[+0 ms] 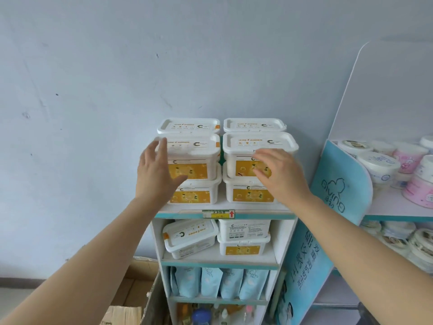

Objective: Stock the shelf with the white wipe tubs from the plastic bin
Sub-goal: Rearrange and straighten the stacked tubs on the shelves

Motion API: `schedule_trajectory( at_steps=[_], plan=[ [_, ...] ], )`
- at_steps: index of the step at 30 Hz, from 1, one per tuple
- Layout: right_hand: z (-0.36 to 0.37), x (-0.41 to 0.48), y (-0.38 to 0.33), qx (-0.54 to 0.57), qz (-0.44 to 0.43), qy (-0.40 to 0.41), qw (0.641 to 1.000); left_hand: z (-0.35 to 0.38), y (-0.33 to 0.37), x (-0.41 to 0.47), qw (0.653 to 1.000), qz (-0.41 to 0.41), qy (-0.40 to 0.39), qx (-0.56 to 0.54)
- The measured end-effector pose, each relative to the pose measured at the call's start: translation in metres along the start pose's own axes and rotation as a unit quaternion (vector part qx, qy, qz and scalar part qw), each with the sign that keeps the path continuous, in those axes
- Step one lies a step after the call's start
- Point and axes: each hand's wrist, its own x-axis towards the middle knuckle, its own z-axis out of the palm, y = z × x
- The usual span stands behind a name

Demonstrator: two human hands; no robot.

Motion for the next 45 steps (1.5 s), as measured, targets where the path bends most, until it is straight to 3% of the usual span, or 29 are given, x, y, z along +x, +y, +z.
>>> schedule_trajectory(
  at_steps=[5, 8, 13, 22, 28, 32, 36, 45],
  plan=[
    [0.039, -0.011, -0.041, 0.015, 0.079, -0.114, 0.99, 0.006, -0.04, -0.017, 0.986, -0.111, -0.044, -0.116],
    [0.058, -0.003, -0.056, 0.011, 0.112, -0.15, 0.982, 0.015, -0.047, -0.006, 0.985, -0.103, -0.094, -0.101],
    [0.082, 0.006, -0.061, -0.034, 0.12, -0.156, 0.98, 0.025, -0.046, 0.006, 0.981, -0.106, -0.111, -0.115],
    [0.093, 0.001, -0.063, -0.092, 0.13, -0.14, 0.977, 0.028, -0.052, 0.007, 0.988, -0.073, -0.118, -0.072],
    [0.077, -0.007, -0.07, -0.01, 0.167, -0.147, 0.975, 0.021, -0.051, -0.003, 0.983, -0.078, -0.138, -0.093],
    [0.063, -0.046, -0.068, -0.023, 0.167, -0.148, 0.974, 0.014, -0.051, -0.043, 0.992, 0.004, -0.121, -0.031],
    [0.063, -0.101, -0.06, -0.023, 0.191, -0.193, 0.962, 0.033, -0.047, -0.091, 0.98, 0.063, -0.188, 0.002],
    [0.098, -0.166, -0.011, 0.0, 0.264, -0.237, 0.935, 0.116, -0.021, -0.131, 0.953, 0.065, -0.294, 0.046]
  ],
)
